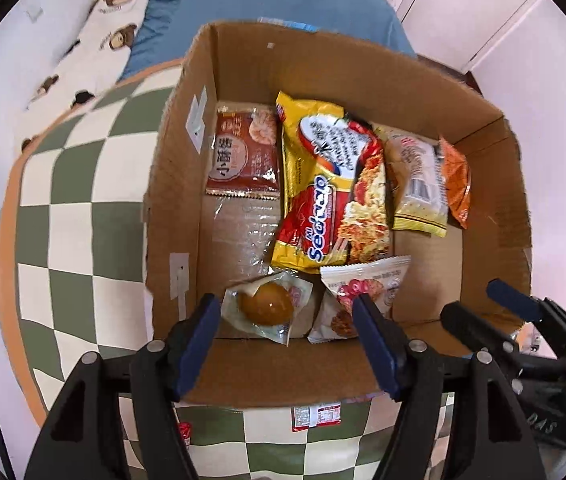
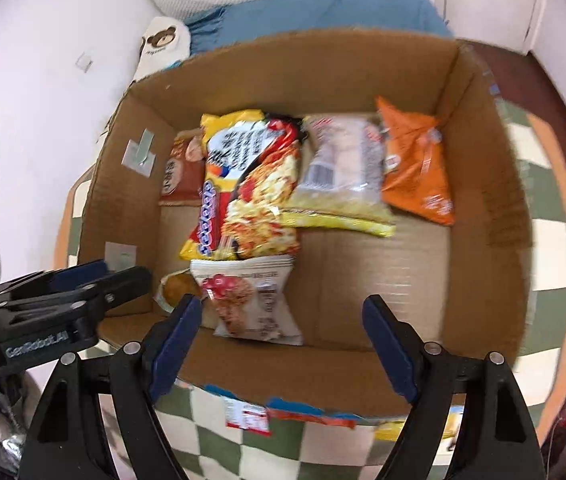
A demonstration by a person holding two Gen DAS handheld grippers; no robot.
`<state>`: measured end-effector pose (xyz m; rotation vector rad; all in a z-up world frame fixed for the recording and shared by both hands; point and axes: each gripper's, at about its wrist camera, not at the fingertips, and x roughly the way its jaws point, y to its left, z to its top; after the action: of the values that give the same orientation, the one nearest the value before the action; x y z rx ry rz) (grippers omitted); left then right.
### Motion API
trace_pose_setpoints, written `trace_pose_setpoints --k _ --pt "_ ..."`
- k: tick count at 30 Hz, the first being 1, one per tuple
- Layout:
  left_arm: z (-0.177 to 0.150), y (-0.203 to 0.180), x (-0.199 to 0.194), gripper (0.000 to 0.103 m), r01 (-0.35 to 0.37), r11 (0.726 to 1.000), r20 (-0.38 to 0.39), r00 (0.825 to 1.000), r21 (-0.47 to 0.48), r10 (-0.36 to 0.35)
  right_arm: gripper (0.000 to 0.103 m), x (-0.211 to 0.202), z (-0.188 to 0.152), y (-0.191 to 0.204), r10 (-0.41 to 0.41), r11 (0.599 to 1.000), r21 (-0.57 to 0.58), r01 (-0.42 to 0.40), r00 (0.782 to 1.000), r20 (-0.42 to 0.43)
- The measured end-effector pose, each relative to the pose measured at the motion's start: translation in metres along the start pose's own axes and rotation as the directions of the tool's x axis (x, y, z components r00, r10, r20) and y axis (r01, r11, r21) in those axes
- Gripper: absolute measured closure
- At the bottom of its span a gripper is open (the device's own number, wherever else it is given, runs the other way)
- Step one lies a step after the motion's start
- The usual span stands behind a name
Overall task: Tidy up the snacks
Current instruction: 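Place both snacks into the box and open both tools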
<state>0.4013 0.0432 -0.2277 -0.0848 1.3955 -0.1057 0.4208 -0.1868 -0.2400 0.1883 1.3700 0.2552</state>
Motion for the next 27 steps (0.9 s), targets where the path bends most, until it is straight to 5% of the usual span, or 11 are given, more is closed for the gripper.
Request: trace_pose_setpoints --k 2,5,9,27 --pt "-0.005 -0.004 -0.009 0.033 -0.004 1.000 0.035 0.999 0.011 0.004 0.018 -0.009 -0.006 -0.002 -0.009 1.000 -0.004 0.009 1.000 0.023" --pt "-0.016 -0.011 -0.026 0.007 -0.031 0.999 0.104 0.994 0.032 0.027 0.018 -0.023 -0.018 -0.005 -0.034 0.999 -0.017 0.035 0.998 0.057" --pt "-0.029 -0.015 -0.045 0.005 -0.040 0.999 0.169 0.985 0.033 0.034 0.007 -0.039 -0.031 -0.007 -0.076 0.997 -0.010 0.078 0.992 0.101" --pt "-0.114 -0.034 -0.139 0.005 -0.061 0.997 0.417 0.908 0.038 0.039 0.005 -0.167 -0.108 0.014 -0.141 0.987 -0.014 0.159 0.910 0.391"
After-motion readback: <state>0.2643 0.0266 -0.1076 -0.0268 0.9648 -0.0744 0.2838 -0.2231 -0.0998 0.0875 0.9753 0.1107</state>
